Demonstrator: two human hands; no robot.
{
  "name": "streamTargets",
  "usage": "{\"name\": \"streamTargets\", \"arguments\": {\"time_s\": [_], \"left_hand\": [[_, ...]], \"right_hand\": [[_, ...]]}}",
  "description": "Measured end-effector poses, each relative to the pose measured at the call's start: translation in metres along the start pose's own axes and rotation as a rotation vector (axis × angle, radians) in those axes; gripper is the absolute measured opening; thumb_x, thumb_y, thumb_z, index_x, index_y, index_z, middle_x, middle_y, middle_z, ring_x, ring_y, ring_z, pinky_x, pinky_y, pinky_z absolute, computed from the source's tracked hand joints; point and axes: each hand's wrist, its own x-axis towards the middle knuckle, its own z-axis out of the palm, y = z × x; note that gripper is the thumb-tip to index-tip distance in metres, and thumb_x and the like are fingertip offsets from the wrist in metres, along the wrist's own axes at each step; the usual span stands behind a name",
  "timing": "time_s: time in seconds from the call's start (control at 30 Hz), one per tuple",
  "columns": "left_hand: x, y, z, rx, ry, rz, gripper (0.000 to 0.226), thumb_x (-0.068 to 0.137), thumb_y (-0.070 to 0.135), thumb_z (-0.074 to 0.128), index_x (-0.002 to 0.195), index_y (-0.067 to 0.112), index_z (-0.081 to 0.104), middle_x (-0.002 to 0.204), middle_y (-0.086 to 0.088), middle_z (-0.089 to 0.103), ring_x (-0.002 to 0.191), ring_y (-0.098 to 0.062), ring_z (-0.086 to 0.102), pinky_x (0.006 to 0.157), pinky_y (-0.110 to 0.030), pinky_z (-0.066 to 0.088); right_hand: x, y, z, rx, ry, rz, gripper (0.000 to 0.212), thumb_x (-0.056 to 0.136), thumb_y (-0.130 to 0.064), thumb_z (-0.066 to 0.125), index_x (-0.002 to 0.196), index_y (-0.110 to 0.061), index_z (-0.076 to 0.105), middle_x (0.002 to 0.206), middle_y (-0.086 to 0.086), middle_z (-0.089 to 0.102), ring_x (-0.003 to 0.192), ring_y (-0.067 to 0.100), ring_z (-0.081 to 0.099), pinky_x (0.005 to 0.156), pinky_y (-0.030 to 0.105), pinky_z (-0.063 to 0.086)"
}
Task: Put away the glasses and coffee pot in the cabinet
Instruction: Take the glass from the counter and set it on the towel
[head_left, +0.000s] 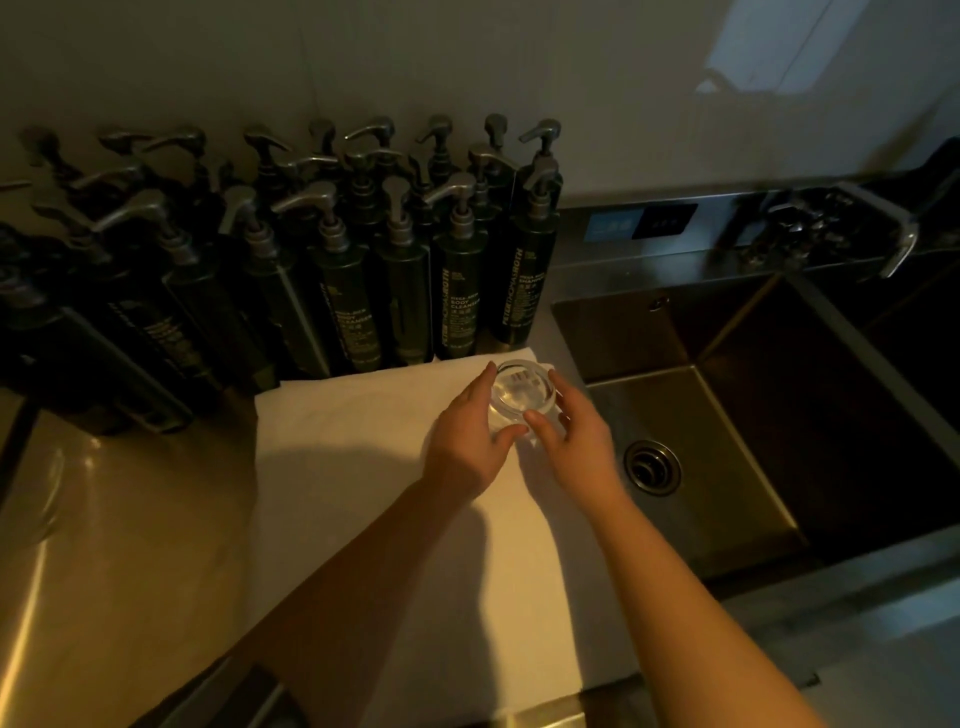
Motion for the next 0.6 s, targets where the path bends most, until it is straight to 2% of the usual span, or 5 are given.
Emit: {"name": "streamTargets", "arguments": {"time_s": [0.1, 0.23, 0.3, 0.47, 0.6], "left_hand": [[0.000, 0.000, -0.001, 0.012, -0.017, -0.025, 0.082, 0.085, 0.030, 0.072, 0.152, 0.023, 0.024, 0.150, -0.002, 0.041, 0.136, -0.020, 0.041, 0.111, -0.033, 0.034], [-0.002, 0.001, -0.003, 0.012, -0.005, -0.031, 0.083, 0.084, 0.031, 0.073, 0.151, 0.024, 0.025, 0.148, -0.001, 0.045, 0.134, -0.020, 0.044, 0.110, -0.034, 0.037], [-0.004, 0.004, -0.006, 0.043, -0.007, -0.019, 0.084, 0.084, 0.034, 0.072, 0.152, 0.025, 0.024, 0.148, 0.000, 0.044, 0.133, -0.021, 0.045, 0.109, -0.037, 0.039], [-0.018, 0.008, -0.016, 0.128, -0.018, -0.020, 0.092, 0.085, 0.039, 0.070, 0.154, 0.028, 0.010, 0.156, 0.001, 0.031, 0.138, -0.020, 0.038, 0.110, -0.039, 0.037], [-0.036, 0.014, -0.026, 0.152, 0.059, -0.039, 0.084, 0.088, 0.045, 0.063, 0.154, 0.027, 0.013, 0.158, 0.002, 0.025, 0.141, -0.019, 0.032, 0.114, -0.039, 0.032]], "right_hand": [[0.000, 0.000, 0.002, 0.015, 0.015, 0.023, 0.057, 0.089, -0.022, 0.065, 0.142, -0.019, 0.042, 0.140, 0.004, 0.050, 0.126, 0.017, 0.049, 0.105, 0.036, 0.041], [-0.002, -0.003, 0.003, 0.008, 0.032, 0.040, 0.056, 0.091, -0.018, 0.063, 0.143, -0.017, 0.041, 0.141, 0.004, 0.049, 0.127, 0.014, 0.046, 0.092, 0.016, 0.034], [-0.003, -0.007, 0.003, 0.005, 0.028, 0.059, 0.056, 0.092, -0.017, 0.061, 0.144, -0.019, 0.039, 0.141, 0.003, 0.050, 0.125, 0.011, 0.046, 0.087, 0.011, 0.031], [-0.007, -0.015, 0.001, -0.106, -0.028, 0.022, 0.059, 0.095, -0.022, 0.057, 0.147, -0.015, 0.032, 0.147, 0.009, 0.042, 0.133, 0.022, 0.040, 0.097, 0.021, 0.028], [-0.023, -0.021, -0.002, -0.126, -0.039, -0.042, 0.056, 0.095, -0.022, 0.055, 0.146, -0.015, 0.033, 0.147, 0.010, 0.041, 0.135, 0.023, 0.038, 0.102, 0.025, 0.027]]}}
